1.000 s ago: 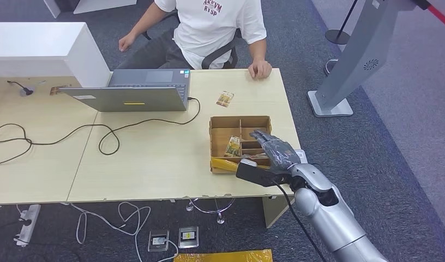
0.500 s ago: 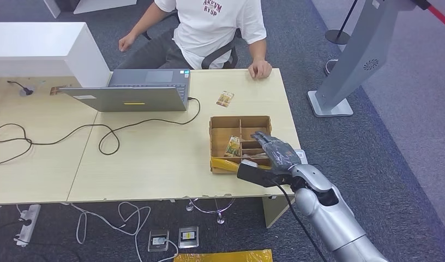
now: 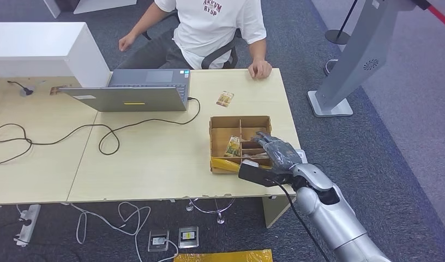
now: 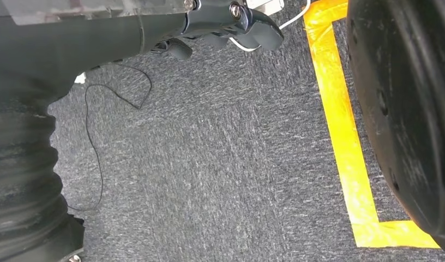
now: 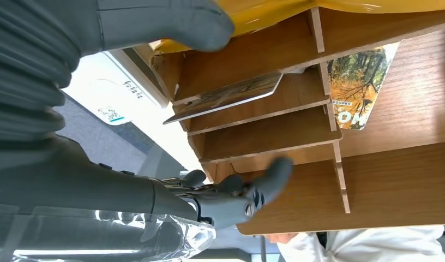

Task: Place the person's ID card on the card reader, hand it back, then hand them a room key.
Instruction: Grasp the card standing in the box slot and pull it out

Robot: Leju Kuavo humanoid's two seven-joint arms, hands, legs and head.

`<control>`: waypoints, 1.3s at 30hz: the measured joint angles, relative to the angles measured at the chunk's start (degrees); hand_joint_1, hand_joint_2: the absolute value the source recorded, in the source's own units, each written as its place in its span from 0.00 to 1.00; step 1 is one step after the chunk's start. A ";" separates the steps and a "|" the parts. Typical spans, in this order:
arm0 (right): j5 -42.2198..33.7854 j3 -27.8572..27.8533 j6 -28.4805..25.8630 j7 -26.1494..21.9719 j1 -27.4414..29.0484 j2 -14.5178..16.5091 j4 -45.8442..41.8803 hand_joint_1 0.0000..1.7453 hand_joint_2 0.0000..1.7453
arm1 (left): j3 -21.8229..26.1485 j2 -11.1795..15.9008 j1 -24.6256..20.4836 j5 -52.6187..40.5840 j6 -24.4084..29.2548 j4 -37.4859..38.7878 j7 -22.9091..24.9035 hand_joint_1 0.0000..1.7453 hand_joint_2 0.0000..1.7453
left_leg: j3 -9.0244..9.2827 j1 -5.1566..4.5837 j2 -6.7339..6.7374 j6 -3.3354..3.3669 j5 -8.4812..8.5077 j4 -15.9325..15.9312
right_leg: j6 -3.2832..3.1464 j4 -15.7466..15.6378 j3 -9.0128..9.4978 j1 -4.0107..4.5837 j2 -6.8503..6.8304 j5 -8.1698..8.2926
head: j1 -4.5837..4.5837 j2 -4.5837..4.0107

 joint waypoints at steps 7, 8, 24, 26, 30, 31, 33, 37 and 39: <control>-0.21 -0.10 -0.08 -1.45 -0.45 -0.13 0.34 1.00 1.00 | 0.00 -0.85 0.16 -0.43 0.39 -0.01 3.03 0.00 1.00 | 0.00 -0.01 0.00 0.00 0.00 0.00 | 0.00 -0.01 0.00 -0.01 0.00 0.00 | 0.00 0.00; -0.21 -0.15 -0.15 -1.63 -0.59 -0.15 0.45 1.00 1.00 | -0.01 -1.07 0.20 -0.46 0.45 -0.01 3.32 0.00 1.00 | 0.00 -0.01 0.00 0.00 0.00 0.00 | 0.00 -0.01 0.00 -0.01 0.00 0.00 | -0.01 0.00; -0.25 -0.78 -0.73 -1.94 -1.06 -0.44 1.34 1.00 1.00 | -0.04 -2.16 0.33 -0.70 0.64 0.01 3.50 0.00 1.00 | 0.01 0.00 0.00 0.00 0.00 0.00 | 0.00 0.00 0.01 0.00 0.00 0.00 | 0.01 0.00; -0.03 -0.92 -1.42 -2.08 -1.36 -0.44 1.49 1.00 1.00 | -0.04 -2.20 0.33 -0.70 0.63 0.02 3.48 0.00 1.00 | 0.00 0.00 0.00 0.00 0.00 0.00 | 0.00 0.00 0.01 -0.01 0.00 0.01 | 0.01 0.00; 0.67 -1.49 -2.92 -2.67 -2.87 -0.39 1.87 1.00 1.00 | -0.03 -1.79 0.32 -0.51 0.52 0.07 1.27 0.00 1.00 | 0.00 -0.01 0.00 0.00 0.00 0.00 | 0.00 0.00 0.01 -0.01 0.00 0.01 | 0.01 0.00; 0.85 -1.83 -3.23 -2.79 -3.43 -0.37 1.90 1.00 1.00 | -0.02 -1.54 0.33 -0.47 0.48 0.09 0.46 0.00 1.00 | 0.00 -0.01 0.00 0.00 0.01 0.00 | 0.00 0.00 0.01 -0.01 0.00 0.01 | 0.00 0.00; 1.31 -2.61 -4.03 -3.30 -4.95 -0.36 1.90 1.00 1.00 | -0.02 -1.11 0.34 -0.50 0.33 0.13 -0.52 0.00 1.00 | 0.00 -0.01 0.00 -0.01 0.01 0.00 | 0.00 0.01 0.00 -0.01 0.01 0.01 | 0.01 0.00; 1.68 -4.79 -5.48 -5.10 -9.65 -0.46 1.96 1.00 1.00 | -0.04 -0.63 0.33 -0.84 0.02 0.15 -0.84 0.00 1.00 | 0.01 -0.01 0.00 -0.01 0.02 0.00 | 0.00 0.02 -0.01 -0.01 0.01 0.01 | 0.01 0.00; 1.68 -5.94 -6.03 -6.03 -12.38 -0.56 2.17 1.00 1.00 | -0.04 -0.54 0.33 -1.06 -0.17 0.15 -0.99 0.00 1.00 | 0.01 -0.01 0.01 -0.01 0.02 0.01 | 0.00 0.02 -0.01 -0.01 0.01 0.02 | 0.02 0.00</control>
